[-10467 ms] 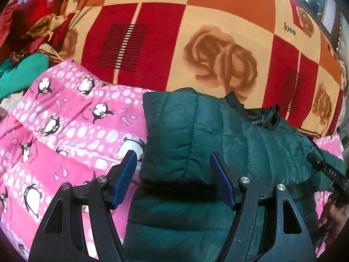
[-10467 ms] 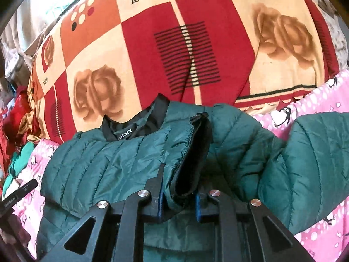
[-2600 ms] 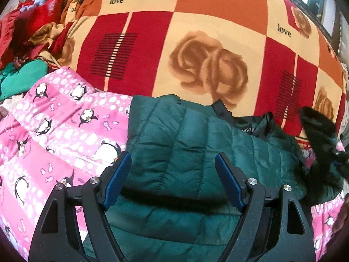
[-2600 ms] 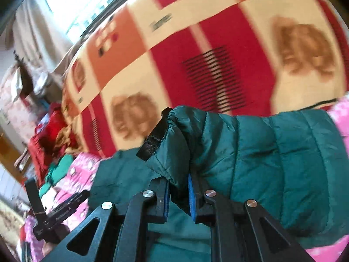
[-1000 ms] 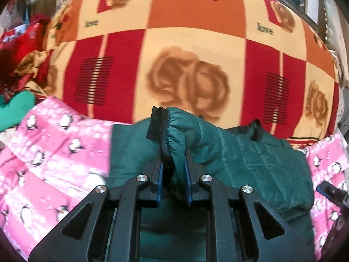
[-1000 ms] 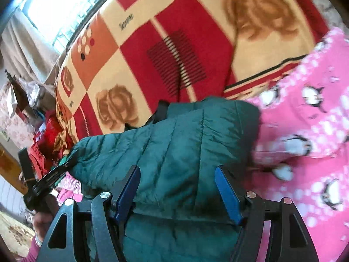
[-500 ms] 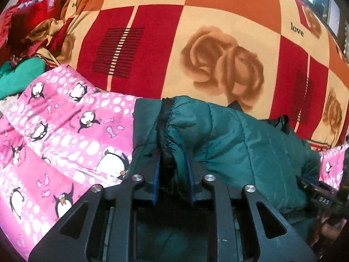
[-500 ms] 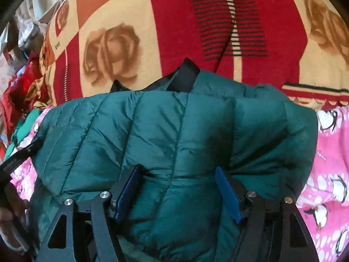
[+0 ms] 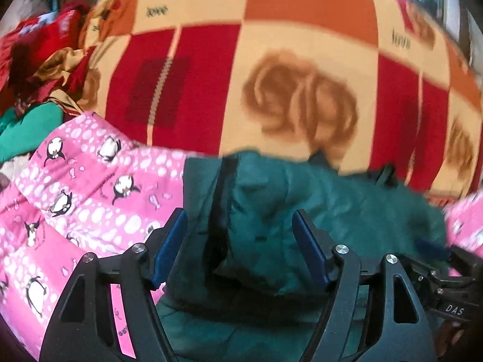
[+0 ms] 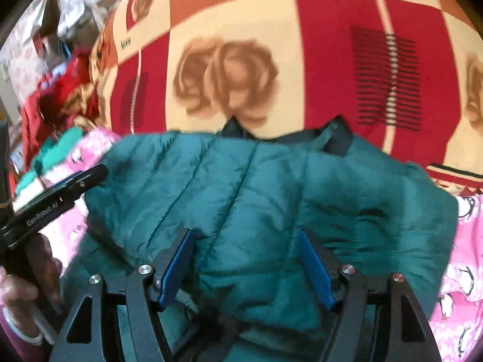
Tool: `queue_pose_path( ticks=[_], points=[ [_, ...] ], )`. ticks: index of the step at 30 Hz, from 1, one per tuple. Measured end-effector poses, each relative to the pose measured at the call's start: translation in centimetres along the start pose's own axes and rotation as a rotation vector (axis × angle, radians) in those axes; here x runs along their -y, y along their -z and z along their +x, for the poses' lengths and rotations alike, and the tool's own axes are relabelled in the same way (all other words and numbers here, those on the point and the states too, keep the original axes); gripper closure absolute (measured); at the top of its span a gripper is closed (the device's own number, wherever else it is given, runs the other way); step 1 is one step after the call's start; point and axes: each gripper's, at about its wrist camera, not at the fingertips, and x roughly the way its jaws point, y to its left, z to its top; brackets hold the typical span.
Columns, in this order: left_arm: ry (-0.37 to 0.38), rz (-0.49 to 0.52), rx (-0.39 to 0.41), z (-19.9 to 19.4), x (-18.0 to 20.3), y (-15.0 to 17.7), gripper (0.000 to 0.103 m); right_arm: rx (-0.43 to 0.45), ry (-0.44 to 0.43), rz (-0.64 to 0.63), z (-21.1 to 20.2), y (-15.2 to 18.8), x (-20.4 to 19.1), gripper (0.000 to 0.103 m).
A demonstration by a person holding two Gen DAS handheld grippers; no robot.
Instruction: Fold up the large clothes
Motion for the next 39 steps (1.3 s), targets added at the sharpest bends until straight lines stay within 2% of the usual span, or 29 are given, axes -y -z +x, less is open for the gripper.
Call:
queue_pose_path(
  ticks=[2, 4, 8, 10, 13, 15, 17, 22, 24, 27, 30, 33, 39],
  points=[
    [-0.042, 0.046, -0.043, 1.6, 0.5, 0.6, 0.031, -0.032, 0.039, -0.007, 1.8, 0.7, -0.3, 0.033],
    [-0.06, 0.06, -0.042, 2.7, 0.6, 1.2, 0.029, -0.037, 0.055, -0.019, 2.7, 1.4, -0.4, 0.03],
    [-0.072, 0.057, -0.051, 3.6, 0.6, 1.3, 0.025, -0.051, 0.003, -0.016, 2.2, 0.5, 0.5, 0.03],
    [-0.068, 0.048, -0.055, 3.8, 0.4, 1.2, 0.025, -0.012, -0.019, 0.013, 0.5, -0.2, 1.3, 0.03],
    [-0.071, 0.049, -0.054, 3.9, 0.4, 1.2, 0.024, 0.072, 0.031, 0.035, -1.4, -1.1, 2.5, 0.03],
    [-0.076, 0.054, -0.051, 4.0, 0.5, 1.3, 0.024, 0.06, 0.088, 0.027, -0.7, -1.5, 3.0, 0.03],
    [-0.078, 0.056, -0.053, 4.1, 0.5, 1.3, 0.023, 0.008, 0.133, 0.033, 1.8, -1.5, 4.1, 0.03],
    [-0.082, 0.059, -0.052, 4.5, 0.7, 1.5, 0.02, 0.006, 0.109, 0.086, 4.9, -0.8, 5.5, 0.026],
    [-0.084, 0.062, -0.054, 4.6, 0.8, 1.5, 0.02, -0.005, 0.097, 0.096, 4.8, -1.1, 5.8, 0.026],
    [-0.08, 0.058, -0.056, 4.6, 0.7, 1.5, 0.02, 0.006, 0.103, 0.083, 2.2, -1.3, 5.8, 0.027],
    [-0.081, 0.058, -0.056, 4.6, 0.7, 1.5, 0.019, 0.062, 0.109, 0.086, -1.0, -0.3, 6.1, 0.027],
    [-0.082, 0.059, -0.055, 4.7, 0.8, 1.6, 0.019, 0.046, 0.103, 0.107, -2.4, 1.5, 6.7, 0.026],
    [-0.09, 0.074, -0.048, 4.6, 1.0, 1.7, 0.017, -0.022, 0.155, 0.054, 0.5, 4.3, 6.8, 0.025]
  ],
)
